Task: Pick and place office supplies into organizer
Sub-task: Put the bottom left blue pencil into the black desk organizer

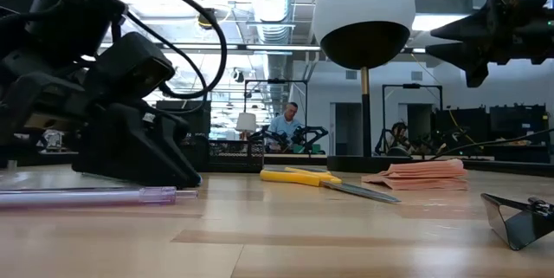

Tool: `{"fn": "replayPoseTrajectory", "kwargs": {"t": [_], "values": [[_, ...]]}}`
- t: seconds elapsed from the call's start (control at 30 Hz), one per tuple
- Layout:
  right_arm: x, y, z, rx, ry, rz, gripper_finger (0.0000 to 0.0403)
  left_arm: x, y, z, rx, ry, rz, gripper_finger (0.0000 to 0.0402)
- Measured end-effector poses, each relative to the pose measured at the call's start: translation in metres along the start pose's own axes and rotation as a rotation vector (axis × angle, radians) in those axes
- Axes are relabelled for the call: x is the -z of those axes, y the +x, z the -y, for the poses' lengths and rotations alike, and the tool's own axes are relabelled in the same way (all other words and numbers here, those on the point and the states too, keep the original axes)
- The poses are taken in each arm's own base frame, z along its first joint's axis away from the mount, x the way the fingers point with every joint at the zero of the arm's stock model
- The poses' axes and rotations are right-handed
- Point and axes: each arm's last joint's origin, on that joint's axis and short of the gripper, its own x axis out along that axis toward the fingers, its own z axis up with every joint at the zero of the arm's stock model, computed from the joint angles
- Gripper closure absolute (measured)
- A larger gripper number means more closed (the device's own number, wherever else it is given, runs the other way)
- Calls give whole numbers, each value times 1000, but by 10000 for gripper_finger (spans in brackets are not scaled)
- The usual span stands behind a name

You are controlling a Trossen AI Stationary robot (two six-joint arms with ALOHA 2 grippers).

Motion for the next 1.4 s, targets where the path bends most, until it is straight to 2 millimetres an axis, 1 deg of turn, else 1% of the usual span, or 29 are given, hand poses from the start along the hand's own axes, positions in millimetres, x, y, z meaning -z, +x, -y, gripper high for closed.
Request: {"fn": "replayPoseTrajectory", "kwargs": {"t": [0.1,0.27,0.43,0.6,0.73,0.83,0.97,1.1,1.2,1.27,1.3,1.4], "values": [[1,0,0,4,22,-13,234,0,0,0,-11,-37,2,337],[2,0,1,5,25,-19,234,1,0,-1,-33,-90,6,388],[2,0,0,-1,100,-19,234,-4,0,-1,-39,-63,51,388],[2,-1,-3,-36,139,-21,235,-20,6,-3,-85,17,56,395],[-4,0,-9,-95,138,27,241,-31,14,-6,-100,42,59,395],[-12,1,-16,-157,122,102,247,-42,20,-7,-112,62,80,396],[-15,5,-23,-211,98,132,256,-62,28,-9,-122,70,134,397],[-11,13,-29,-226,93,107,264,-79,35,-12,-130,85,155,396],[-4,20,-32,-222,78,65,270,-97,38,-16,-146,106,203,398],[1,24,-32,-212,65,33,273,-110,35,-21,-163,98,246,399],[3,26,-33,-207,59,18,274,-118,31,-23,-179,90,273,400],[10,31,-33,-196,44,-21,276,-144,9,-35,-222,78,377,401]]}}
